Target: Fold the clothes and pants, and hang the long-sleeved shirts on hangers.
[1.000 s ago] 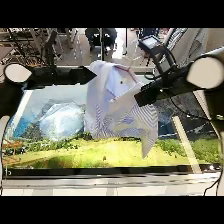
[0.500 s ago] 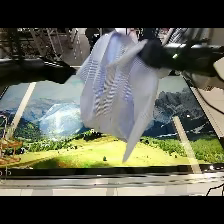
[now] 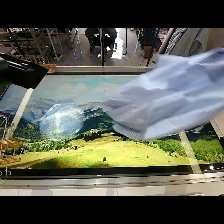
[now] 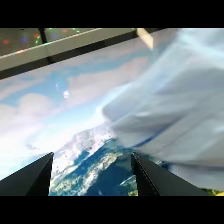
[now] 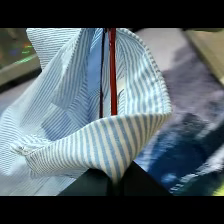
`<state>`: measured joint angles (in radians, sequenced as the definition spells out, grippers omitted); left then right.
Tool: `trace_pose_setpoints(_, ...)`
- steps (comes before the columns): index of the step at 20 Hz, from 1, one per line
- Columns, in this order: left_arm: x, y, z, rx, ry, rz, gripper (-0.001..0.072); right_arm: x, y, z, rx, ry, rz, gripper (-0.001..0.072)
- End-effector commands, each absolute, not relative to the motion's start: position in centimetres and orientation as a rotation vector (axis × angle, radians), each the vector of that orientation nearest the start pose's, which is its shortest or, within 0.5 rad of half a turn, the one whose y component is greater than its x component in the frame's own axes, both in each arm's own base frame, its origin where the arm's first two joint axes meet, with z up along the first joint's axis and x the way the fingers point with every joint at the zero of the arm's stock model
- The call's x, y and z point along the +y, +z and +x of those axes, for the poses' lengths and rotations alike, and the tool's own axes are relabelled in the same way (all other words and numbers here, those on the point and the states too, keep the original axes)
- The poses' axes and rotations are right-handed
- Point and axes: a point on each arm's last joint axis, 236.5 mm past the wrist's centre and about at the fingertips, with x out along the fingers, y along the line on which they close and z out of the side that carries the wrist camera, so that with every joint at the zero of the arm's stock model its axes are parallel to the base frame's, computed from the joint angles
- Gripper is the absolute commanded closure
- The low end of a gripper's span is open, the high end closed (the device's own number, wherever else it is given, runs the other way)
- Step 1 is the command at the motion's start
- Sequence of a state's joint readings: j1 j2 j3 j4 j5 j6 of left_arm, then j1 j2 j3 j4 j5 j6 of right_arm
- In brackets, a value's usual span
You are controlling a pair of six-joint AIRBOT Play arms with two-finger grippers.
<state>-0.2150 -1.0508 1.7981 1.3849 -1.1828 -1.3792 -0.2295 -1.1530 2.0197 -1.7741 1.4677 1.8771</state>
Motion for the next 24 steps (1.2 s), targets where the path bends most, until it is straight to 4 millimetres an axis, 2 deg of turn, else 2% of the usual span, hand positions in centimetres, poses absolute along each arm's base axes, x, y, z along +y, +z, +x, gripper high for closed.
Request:
trace_pose_setpoints(1,-11.1,36.2,37.1,0.433,-0.365,0.155,0.0177,-25.2,37.9,20.2,0.602,-1.072,0.158,0.0689)
trace_pose_setpoints(3,-9.7,34.7,36.9,0.499,-0.318,0.199,0.0177,-29.5,40.5,14.4,0.529,-1.286,0.143,0.0689)
trace_pose_setpoints(5,-8.1,33.5,36.5,0.557,-0.267,0.240,0.0177,-32.5,43.9,10.3,0.383,-1.436,0.112,0.0688)
trace_pose_setpoints(7,-7.6,33.2,36.4,0.575,-0.252,0.250,0.0177,-34.6,47.7,7.7,0.239,-1.529,0.007,0.0688)
trace_pose_setpoints(10,-7.6,33.2,36.4,0.575,-0.251,0.251,0.0177,-36.0,53.8,3.4,-0.060,-1.655,-0.101,0.0688)
trace_pose_setpoints(11,-7.5,33.2,36.4,0.575,-0.249,0.252,0.0177,-36.5,54.9,1.6,-0.131,-1.698,-0.116,0.0688)
trace_pose_setpoints(12,-7.5,33.1,36.4,0.579,-0.249,0.253,0.0177,-37.5,54.4,-0.4,-0.144,-1.752,-0.095,0.0688)
trace_pose_setpoints(14,-7.4,33.0,36.3,0.585,-0.247,0.255,0.0177,-40.1,51.7,-4.4,-0.103,-1.850,-0.016,0.0688)
trace_pose_setpoints(15,-7.4,33.0,36.3,0.585,-0.246,0.254,0.0177,-41.0,51.0,-6.3,-0.118,-1.884,0.011,0.0688)
trace_pose_setpoints(18,-7.4,33.0,36.3,0.588,-0.239,0.229,0.0177,-41.9,51.8,-12.1,-0.308,-1.945,0.037,0.0688)
trace_pose_setpoints(20,-7.5,32.9,36.4,0.596,-0.229,0.194,0.0177,-42.4,51.2,-15.3,-0.355,-1.980,0.066,0.0688)
trace_pose_setpoints(22,-7.5,32.6,36.6,0.603,-0.225,0.182,0.0177,-44.0,48.9,-16.8,-0.325,-1.979,0.125,0.0688)
trace_pose_setpoints(24,-7.5,32.6,36.6,0.604,-0.225,0.182,0.0177,-45.4,47.4,-16.2,-0.254,-1.943,0.134,0.0688)
